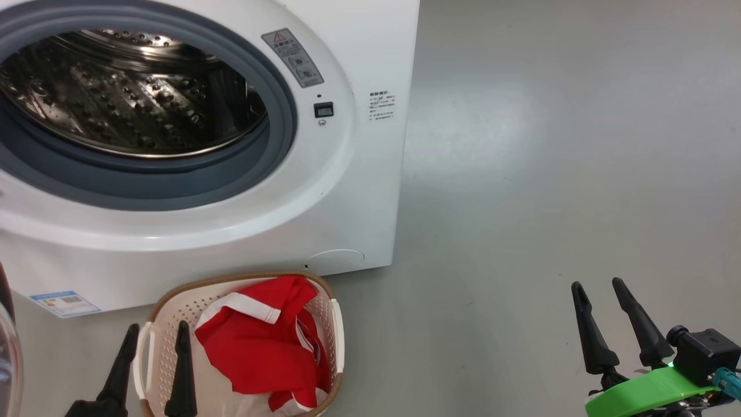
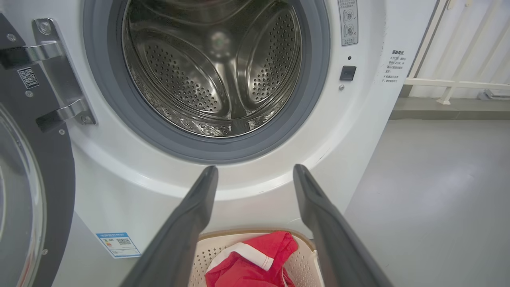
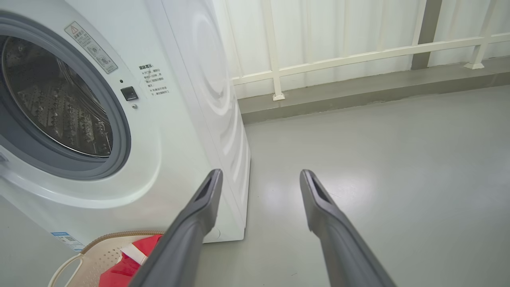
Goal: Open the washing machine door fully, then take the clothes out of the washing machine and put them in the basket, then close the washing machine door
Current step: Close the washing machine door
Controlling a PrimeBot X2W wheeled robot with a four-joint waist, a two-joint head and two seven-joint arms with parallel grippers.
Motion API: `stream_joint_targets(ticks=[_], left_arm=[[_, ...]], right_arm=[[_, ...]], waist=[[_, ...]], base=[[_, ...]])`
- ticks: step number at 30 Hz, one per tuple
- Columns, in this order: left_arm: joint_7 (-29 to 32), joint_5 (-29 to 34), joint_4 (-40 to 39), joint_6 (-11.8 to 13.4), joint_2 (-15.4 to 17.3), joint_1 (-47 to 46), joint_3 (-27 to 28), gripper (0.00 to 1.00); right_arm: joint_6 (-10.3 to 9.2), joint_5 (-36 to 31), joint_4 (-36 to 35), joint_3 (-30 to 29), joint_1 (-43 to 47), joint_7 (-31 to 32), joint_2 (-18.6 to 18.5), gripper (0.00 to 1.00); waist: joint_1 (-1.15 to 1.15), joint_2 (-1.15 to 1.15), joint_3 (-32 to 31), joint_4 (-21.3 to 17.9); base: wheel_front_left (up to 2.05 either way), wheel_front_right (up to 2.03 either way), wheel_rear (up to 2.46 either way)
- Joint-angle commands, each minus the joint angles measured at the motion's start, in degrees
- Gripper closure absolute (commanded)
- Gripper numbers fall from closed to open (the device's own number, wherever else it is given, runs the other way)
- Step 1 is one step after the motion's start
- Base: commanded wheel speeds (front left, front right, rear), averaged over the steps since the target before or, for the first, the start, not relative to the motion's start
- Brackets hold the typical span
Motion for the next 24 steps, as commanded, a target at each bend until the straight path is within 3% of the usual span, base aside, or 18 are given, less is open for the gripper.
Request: stream_joint_targets(ticks=[1, 14, 24], left_arm=[[-0.29, 0.30, -1.36, 0.50, 0.45, -1.86, 1.59, 0.00], [-0.29, -0.85, -1.98, -0.02, 0.45, -1.54, 1.50, 0.00], [-0.29, -0.63, -2.19, 0.03, 0.45, -1.55, 1.37, 0.00]], right_arm=[[0.37, -0.60, -1.37, 1.30, -0.94, -0.36, -0.94, 0.00], [0.37, -0.47, -1.42, 1.55, -0.65, -0.36, -0.91, 0.00], [0.37, -0.46, -1.38, 1.65, -0.47, -0.36, -1.03, 0.00]], waist=[[0.00, 0.00, -0.03, 0.04], [0.00, 0.00, -0.03, 0.43], [0.00, 0.00, -0.07, 0.59]], base=[[-1.07, 1.07, 0.00], [-1.54, 1.54, 0.00], [-0.42, 0.42, 0.00]])
